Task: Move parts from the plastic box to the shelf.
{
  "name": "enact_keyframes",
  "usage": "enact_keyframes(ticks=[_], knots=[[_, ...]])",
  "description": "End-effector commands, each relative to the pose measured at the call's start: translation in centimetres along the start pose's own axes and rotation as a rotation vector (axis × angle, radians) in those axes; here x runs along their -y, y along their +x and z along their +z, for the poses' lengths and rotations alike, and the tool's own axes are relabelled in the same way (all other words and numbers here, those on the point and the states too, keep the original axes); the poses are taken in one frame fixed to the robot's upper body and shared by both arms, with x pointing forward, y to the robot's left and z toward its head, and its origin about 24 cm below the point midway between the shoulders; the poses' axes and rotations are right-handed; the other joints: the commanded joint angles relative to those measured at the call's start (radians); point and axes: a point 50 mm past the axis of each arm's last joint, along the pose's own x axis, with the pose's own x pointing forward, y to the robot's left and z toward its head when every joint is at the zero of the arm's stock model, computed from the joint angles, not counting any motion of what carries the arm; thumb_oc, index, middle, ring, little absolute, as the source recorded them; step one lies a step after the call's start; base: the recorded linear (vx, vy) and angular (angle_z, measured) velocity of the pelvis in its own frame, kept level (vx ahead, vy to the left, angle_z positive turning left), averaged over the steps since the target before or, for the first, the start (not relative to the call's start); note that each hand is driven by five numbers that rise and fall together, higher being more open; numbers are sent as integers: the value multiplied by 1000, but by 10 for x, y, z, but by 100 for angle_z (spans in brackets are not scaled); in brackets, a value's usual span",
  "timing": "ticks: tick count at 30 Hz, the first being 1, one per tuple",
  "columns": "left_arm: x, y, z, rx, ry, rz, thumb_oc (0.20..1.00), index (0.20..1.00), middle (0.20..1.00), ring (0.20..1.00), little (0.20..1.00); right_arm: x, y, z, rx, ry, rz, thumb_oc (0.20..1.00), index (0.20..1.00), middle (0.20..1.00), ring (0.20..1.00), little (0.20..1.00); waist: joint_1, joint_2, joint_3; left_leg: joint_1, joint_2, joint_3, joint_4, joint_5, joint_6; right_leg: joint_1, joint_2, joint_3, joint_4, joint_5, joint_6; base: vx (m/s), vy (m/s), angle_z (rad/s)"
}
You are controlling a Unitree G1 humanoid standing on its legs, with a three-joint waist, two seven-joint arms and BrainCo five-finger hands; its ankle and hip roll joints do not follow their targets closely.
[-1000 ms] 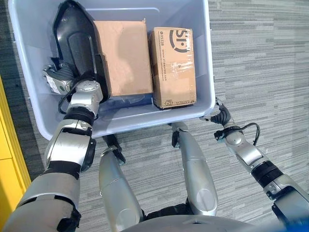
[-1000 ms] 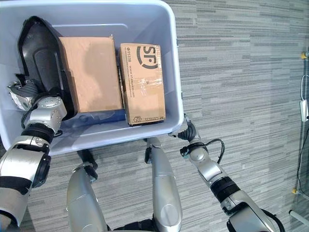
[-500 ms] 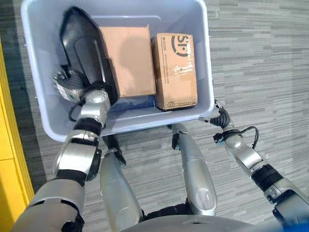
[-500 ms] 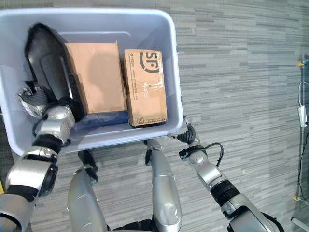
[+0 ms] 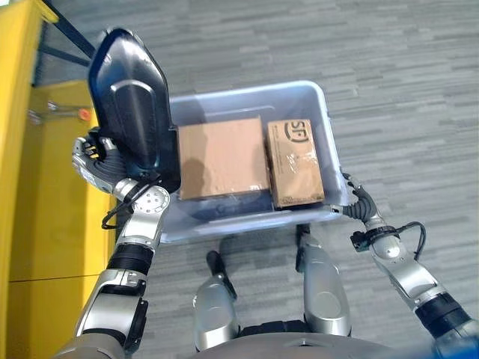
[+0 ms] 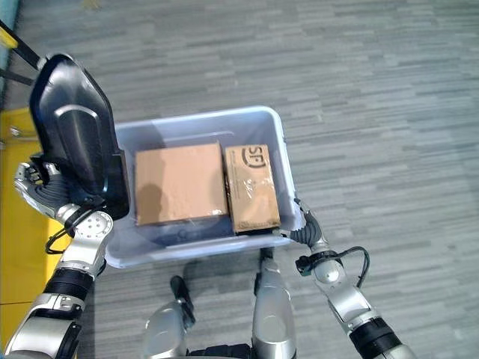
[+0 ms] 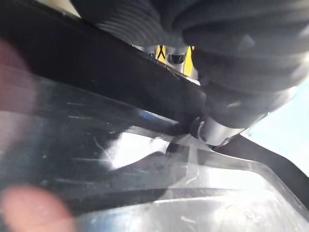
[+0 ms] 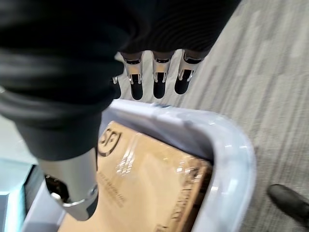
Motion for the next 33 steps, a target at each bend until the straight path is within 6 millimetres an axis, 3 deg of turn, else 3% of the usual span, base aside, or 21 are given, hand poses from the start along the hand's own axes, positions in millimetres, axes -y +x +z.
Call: enact_keyframes(ticks=[1,5,8,13,15,20,23,24,27,28,30,33], knots=[[-8,29,25,189,-1,57,200,200,200,200,200,-10,-5,4,46,-8,48,1000,1000,1000,1000,1000,-10,-51,-99,-85,13,-2,-3,130,2,127,-27,-64,59,-163,13,143,82,6],[-2,27,31,162,-18,-83,200,200,200,200,200,-25,-10,0,20,11,104,1000,1000,1000,1000,1000,17,-31,-152,-54,4,-21,-30,144,2,193,-29,-94,54,-183,11,92,54,15],[-1,9,22,102,-4,-248,200,200,200,200,200,-34,-13,3,34,37,136,1000,1000,1000,1000,1000,43,-24,-182,-27,-6,-39,-41,142,8,237,-33,-113,46,-184,16,41,64,23],[-12,-38,-1,64,49,-556,200,200,200,200,200,-43,-14,16,77,99,207,1000,1000,1000,1000,1000,100,-28,-228,8,-25,-70,-70,141,19,301,-39,-141,6,-161,27,-4,114,12],[-14,-45,-3,54,51,-615,200,200,200,200,200,-44,-14,18,82,115,213,1000,1000,1000,1000,1000,110,-29,-236,14,-29,-76,-79,141,21,310,-42,-145,-4,-154,30,-56,167,11],[-22,-70,-7,56,32,-853,200,200,200,200,200,-45,-11,25,79,205,200,1000,1000,1000,1000,1000,156,-38,-265,61,-51,-74,-119,135,32,360,-81,-194,-48,-105,67,-61,237,24],[-25,-78,-9,44,49,-939,200,200,200,200,200,-43,-9,24,67,213,173,1000,1000,1000,1000,1000,178,-48,-273,88,-76,-39,-136,126,47,391,-121,-246,-75,-60,99,-77,273,23],[-25,-84,-12,22,53,-982,200,200,200,200,200,-42,-6,25,57,234,147,1000,1000,1000,1000,1000,190,-54,-275,106,-95,-2,-145,119,58,384,-161,-282,-75,0,113,-104,295,21],[-27,-84,-14,0,52,-1000,200,200,200,200,200,-41,-4,26,52,258,126,1000,1000,1000,1000,1000,200,-62,-274,115,-114,34,-154,109,70,371,-183,-316,-76,55,127,-83,141,9],[-29,-83,-13,31,78,-998,200,200,200,200,200,-40,-2,26,48,279,108,1000,1000,1000,1000,1000,207,-68,-268,132,-128,45,-163,80,73,349,-191,-316,-39,80,151,-74,84,-8],[-28,-81,-13,29,79,-1004,200,200,200,200,200,-37,-2,23,41,303,82,1000,1000,1000,1000,1000,194,-70,-267,107,-146,33,-167,91,100,316,-153,-275,1,48,131,-144,46,-12],[-21,-83,-11,50,72,-1037,200,200,200,200,200,-29,-7,15,22,333,26,1000,1000,1000,1000,1000,147,-74,-280,77,-180,-63,-182,92,131,280,25,-118,35,-84,70,-85,5,56]])
